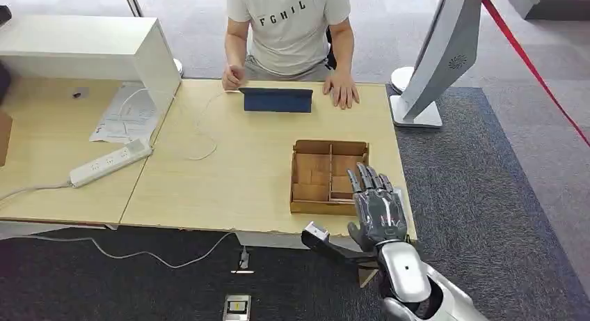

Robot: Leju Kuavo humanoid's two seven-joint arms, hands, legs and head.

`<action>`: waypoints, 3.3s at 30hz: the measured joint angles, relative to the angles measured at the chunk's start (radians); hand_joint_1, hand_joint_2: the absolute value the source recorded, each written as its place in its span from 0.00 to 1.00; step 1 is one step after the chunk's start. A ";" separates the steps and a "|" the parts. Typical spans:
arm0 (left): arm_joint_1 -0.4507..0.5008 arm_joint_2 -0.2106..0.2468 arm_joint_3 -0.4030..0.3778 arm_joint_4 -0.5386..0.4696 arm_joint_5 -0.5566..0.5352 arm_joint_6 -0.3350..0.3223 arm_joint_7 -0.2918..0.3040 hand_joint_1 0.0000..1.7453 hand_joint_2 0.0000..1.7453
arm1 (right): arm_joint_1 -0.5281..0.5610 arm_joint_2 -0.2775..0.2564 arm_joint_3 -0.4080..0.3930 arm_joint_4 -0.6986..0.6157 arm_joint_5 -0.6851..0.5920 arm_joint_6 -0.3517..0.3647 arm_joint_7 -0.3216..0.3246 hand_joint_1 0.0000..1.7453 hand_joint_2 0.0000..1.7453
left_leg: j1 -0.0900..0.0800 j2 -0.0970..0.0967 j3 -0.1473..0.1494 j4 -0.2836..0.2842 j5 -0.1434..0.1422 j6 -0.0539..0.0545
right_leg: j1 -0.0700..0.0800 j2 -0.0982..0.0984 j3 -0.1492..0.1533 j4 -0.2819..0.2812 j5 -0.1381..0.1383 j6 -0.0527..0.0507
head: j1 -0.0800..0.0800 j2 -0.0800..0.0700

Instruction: Pass the card to the sensor for recognition and then transmit it.

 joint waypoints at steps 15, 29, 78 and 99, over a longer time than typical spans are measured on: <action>-0.001 0.006 0.000 0.000 -0.029 -0.020 0.011 0.00 0.00 | 0.016 0.033 0.018 0.053 -0.006 0.005 -0.030 0.00 1.00 | 0.000 0.000 0.000 0.000 0.000 0.000 | 0.000 0.000 0.000 0.000 0.000 0.000 | 0.000 0.000; -0.001 0.012 -0.002 0.000 -0.051 -0.038 0.017 0.00 0.00 | -0.007 0.076 0.018 0.124 0.046 0.018 -0.036 0.00 1.00 | 0.000 0.000 0.000 0.000 0.000 0.000 | 0.000 0.000 0.000 0.000 0.000 0.000 | 0.000 0.000; 0.000 0.017 -0.003 0.000 -0.047 -0.008 -0.010 0.00 0.00 | -0.122 0.080 0.152 0.288 -0.108 -0.042 0.021 0.00 1.00 | 0.000 0.000 0.000 0.000 0.000 0.000 | 0.000 0.000 0.000 0.000 0.000 0.000 | 0.000 0.000; -0.001 0.031 -0.003 0.000 -0.031 0.000 0.006 0.00 0.00 | -0.192 0.107 0.199 0.415 -0.159 -0.063 -0.049 0.75 1.00 | 0.000 0.000 0.000 0.000 0.000 0.000 | 0.000 0.000 0.000 0.000 0.000 0.000 | 0.000 0.000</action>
